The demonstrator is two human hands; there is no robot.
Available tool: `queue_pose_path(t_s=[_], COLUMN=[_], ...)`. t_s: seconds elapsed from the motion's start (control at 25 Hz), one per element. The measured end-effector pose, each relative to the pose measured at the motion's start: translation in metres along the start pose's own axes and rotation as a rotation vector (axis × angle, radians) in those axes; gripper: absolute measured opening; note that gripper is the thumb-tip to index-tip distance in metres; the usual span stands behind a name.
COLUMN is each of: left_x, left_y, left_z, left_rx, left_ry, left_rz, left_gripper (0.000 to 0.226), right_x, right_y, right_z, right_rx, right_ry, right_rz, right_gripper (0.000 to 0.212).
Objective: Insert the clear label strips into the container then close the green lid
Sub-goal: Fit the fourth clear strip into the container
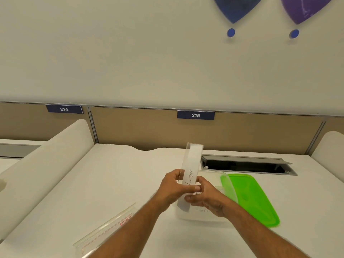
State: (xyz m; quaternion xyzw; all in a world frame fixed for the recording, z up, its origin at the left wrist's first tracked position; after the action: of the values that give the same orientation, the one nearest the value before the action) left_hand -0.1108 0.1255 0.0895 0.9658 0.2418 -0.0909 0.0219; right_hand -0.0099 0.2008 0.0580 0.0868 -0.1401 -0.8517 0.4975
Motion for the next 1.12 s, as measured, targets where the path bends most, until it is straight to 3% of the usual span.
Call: queue_pose_path(t_s=[0.24,0.4,0.52,0.68,0.8,1.12], left_x=[-0.006,-0.012,-0.011,0.002,0.010,0.022], left_y=[-0.001,-0.004,-0.005,-0.009,-0.013,-0.032], left_z=[-0.021,-0.024,-0.030,-0.040,-0.042,-0.035], left_rx=[0.128,0.131,0.157,0.250,0.293,0.271], left_ry=[-0.351,-0.604,-0.790,-1.008,-1.091,-1.159], left_rz=[0.020,0.062,0.086,0.140,0.169,0.265], left_gripper=[0.067,0.068,0.071,0.073,0.072,0.071], right_x=[-0.019,-0.065,-0.086,-0.086,-0.092,-0.109], right_y=[0.006,0.017,0.027,0.030,0.029,0.022], right_z=[0.010,0.030,0.047,0.058,0.059,0.059], right_rx=[-0.200,-0.361,-0.415,-0.347,-0.280,-0.234], right_ry=[-0.108,-0.287,-0.077,0.404,0.611,0.891], right_rz=[0.060,-0.147,-0.270,-0.266,-0.288,-0.357], right_gripper=[0.099,0.103,0.097,0.067,0.046,0.051])
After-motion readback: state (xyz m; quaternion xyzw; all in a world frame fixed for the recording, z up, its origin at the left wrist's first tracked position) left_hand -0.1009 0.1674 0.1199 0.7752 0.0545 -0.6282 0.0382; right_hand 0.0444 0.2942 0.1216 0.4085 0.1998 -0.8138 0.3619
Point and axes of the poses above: each hand's wrist, its own y-axis away from the middle knuckle, its own x-axis out of the palm, z = x × y, the point moved 8 cm from there along -y, towards the middle knuckle, and after that the axes turned 5 degrees about x, right-handed, at the moved point
